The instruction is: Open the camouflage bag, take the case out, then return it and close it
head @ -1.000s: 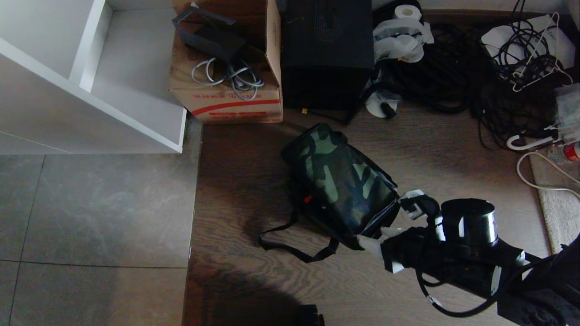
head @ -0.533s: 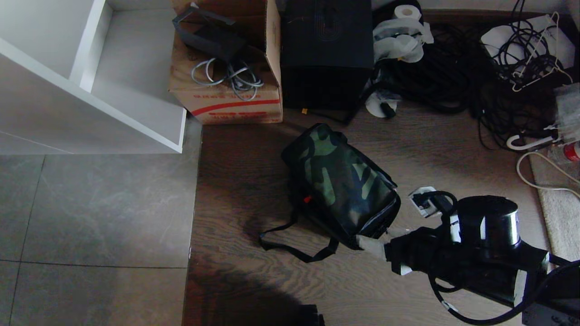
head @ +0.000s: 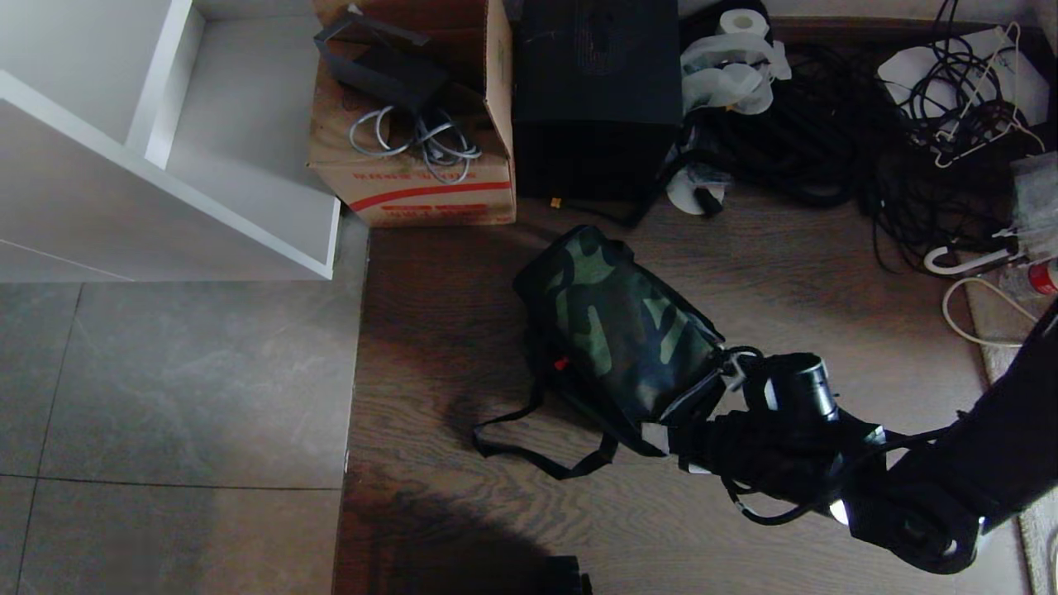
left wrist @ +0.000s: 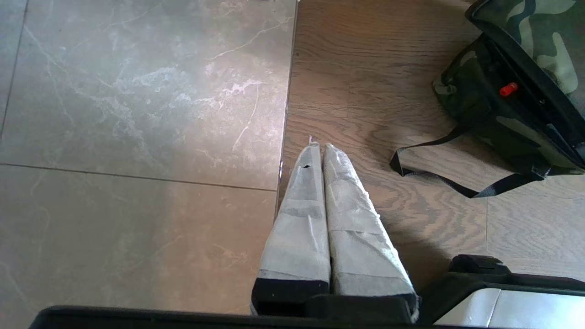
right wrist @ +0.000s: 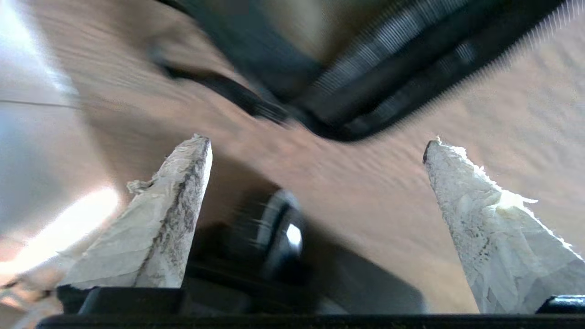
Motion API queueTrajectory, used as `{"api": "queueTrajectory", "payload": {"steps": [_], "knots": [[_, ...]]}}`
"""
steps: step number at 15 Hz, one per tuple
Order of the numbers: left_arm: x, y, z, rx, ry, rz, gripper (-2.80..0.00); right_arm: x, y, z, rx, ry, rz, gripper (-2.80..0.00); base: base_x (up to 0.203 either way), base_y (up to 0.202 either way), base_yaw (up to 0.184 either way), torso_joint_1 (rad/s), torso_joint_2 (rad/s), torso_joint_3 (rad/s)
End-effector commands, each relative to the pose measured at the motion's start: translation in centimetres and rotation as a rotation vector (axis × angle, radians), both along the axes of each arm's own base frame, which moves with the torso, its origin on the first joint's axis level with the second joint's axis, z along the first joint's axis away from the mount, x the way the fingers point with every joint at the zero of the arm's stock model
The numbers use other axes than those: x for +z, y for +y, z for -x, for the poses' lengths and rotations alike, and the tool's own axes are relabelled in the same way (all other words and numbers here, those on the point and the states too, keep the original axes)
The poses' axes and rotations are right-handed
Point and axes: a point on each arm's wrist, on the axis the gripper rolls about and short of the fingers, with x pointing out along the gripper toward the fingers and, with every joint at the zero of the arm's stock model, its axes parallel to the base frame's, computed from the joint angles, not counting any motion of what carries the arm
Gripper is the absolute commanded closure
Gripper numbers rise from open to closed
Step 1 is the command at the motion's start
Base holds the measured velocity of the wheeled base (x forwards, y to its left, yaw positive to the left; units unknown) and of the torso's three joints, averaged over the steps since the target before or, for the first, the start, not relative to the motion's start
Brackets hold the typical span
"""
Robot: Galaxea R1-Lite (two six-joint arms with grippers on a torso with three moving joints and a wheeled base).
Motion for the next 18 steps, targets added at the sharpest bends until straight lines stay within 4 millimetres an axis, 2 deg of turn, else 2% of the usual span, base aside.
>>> {"api": "queueTrajectory", "payload": {"steps": [1,5,9,12,18], "knots": [[-0.2,0.0,-0.1,0.001,0.008,0.002,0.0,-1.8,0.5,-1.2,-0.023,0.047,0.013,-2.8,0.0,0.0,0.0,0.0,0.0,0.0],[-0.3,0.0,-0.1,0.001,0.01,0.002,0.0,0.1,1.9,-3.7,-0.103,0.01,-0.162,-2.8,0.0,0.0,0.0,0.0,0.0,0.0],[-0.3,0.0,-0.1,0.001,0.01,0.001,0.0,-1.1,3.1,-3.9,-0.11,0.064,-0.211,-2.8,0.0,0.0,0.0,0.0,0.0,0.0],[-0.3,0.0,-0.1,0.001,0.008,0.002,0.0,-1.0,3.2,-4.0,-0.082,0.091,-0.225,-2.8,0.0,0.0,0.0,0.0,0.0,0.0],[-0.3,0.0,-0.1,0.001,0.008,0.0,0.0,-0.8,4.1,-5.4,-0.106,0.068,-0.279,-2.8,0.0,0.0,0.0,0.0,0.0,0.0]]}}
